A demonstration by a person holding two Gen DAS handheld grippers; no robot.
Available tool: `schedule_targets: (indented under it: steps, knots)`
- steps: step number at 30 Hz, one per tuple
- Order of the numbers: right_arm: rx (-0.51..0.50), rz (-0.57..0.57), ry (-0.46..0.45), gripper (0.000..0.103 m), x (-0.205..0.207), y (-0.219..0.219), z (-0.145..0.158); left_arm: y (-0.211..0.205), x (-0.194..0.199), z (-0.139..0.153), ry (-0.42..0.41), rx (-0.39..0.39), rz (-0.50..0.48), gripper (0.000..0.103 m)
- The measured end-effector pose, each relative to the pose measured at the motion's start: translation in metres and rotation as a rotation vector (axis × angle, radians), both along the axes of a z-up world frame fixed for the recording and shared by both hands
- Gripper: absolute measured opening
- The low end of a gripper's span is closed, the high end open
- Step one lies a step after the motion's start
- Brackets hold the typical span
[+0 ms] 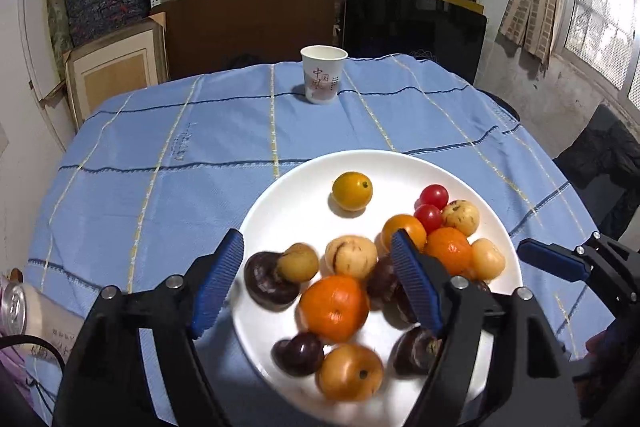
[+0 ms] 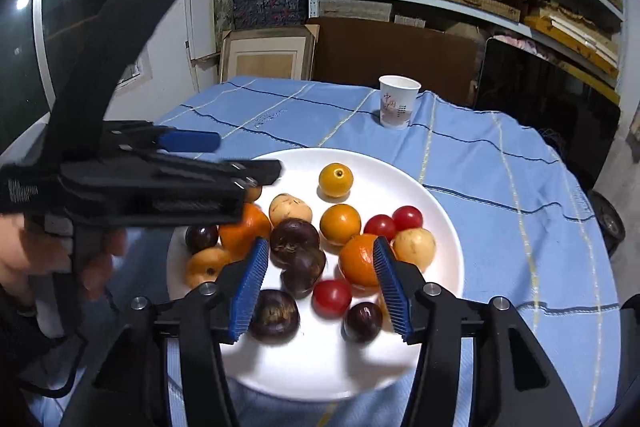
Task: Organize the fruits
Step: 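Carry the tan fruit and brown fruit onto the plate and release both, then grasp a red tomato with the right tool while the left tool grasps another red tomato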
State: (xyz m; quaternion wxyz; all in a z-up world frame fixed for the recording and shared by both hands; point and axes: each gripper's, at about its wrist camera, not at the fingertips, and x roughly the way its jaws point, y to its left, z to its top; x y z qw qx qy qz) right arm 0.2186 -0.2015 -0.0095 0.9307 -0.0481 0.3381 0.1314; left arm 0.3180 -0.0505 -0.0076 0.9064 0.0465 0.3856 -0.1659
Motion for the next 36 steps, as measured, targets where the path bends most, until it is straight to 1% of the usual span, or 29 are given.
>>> schedule_targets:
  steps: [3,4,5,6,7,9,10,12,15,18,22,23,24,26,27,29,32,36]
  knots:
    - [-0.005,0.008,0.005,0.055,-0.027,-0.004,0.0,0.017,-0.025,0.002,0.006,-0.019,-0.002,0.075]
    - [0.002,0.018,0.011,0.055,-0.037,-0.004,-0.002,0.023,-0.038,0.0,0.007,-0.022,-0.005,0.077]
    - [0.016,0.034,0.027,0.055,-0.049,-0.003,-0.005,0.029,-0.05,-0.004,0.012,-0.023,-0.006,0.083]
    - [0.026,0.047,0.048,0.055,-0.058,-0.001,-0.01,0.034,-0.059,-0.007,0.017,-0.029,-0.004,0.086]
    - [0.033,0.057,0.068,0.055,-0.066,0.002,-0.015,0.039,-0.068,-0.013,0.029,-0.035,-0.001,0.087]
    - [0.046,0.08,0.112,0.055,-0.074,0.009,-0.026,0.047,-0.085,-0.03,0.085,-0.037,0.003,0.087]
    - [0.048,0.088,0.124,0.055,-0.076,0.013,-0.03,0.05,-0.092,-0.038,0.106,-0.035,0.005,0.087]
    - [0.035,0.097,0.145,0.055,-0.079,0.024,-0.041,0.054,-0.103,-0.053,0.123,-0.016,0.017,0.087]
    - [0.027,0.101,0.16,0.055,-0.076,0.039,-0.049,0.061,-0.113,-0.064,0.119,0.01,0.046,0.087]
    - [0.022,0.085,0.174,0.055,-0.068,0.048,-0.055,0.071,-0.117,-0.07,0.131,-0.033,0.062,0.087]
    - [0.038,0.065,0.204,0.055,-0.057,0.054,-0.062,0.078,-0.118,-0.077,0.134,-0.051,0.072,0.087]
    - [0.036,0.057,0.207,0.052,-0.054,0.056,-0.064,0.078,-0.119,-0.077,0.132,-0.05,0.071,0.087]
    - [0.036,0.057,0.212,0.046,-0.052,0.057,-0.066,0.077,-0.12,-0.078,0.127,-0.046,0.066,0.087]
    - [0.029,0.056,0.219,0.039,-0.049,0.06,-0.071,0.075,-0.121,-0.077,0.121,-0.044,0.056,0.087]
    - [0.025,0.054,0.221,0.034,-0.048,0.06,-0.072,0.074,-0.122,-0.077,0.118,-0.043,0.052,0.087]
    - [0.028,0.049,0.212,0.027,-0.049,0.059,-0.072,0.074,-0.122,-0.077,0.118,-0.044,0.048,0.087]
    - [0.012,0.041,0.172,0.027,-0.057,0.055,-0.065,0.073,-0.121,-0.077,0.122,-0.045,0.044,0.087]
    - [0.022,0.026,0.16,0.027,-0.07,0.044,-0.061,0.065,-0.121,-0.076,0.128,-0.037,0.012,0.087]
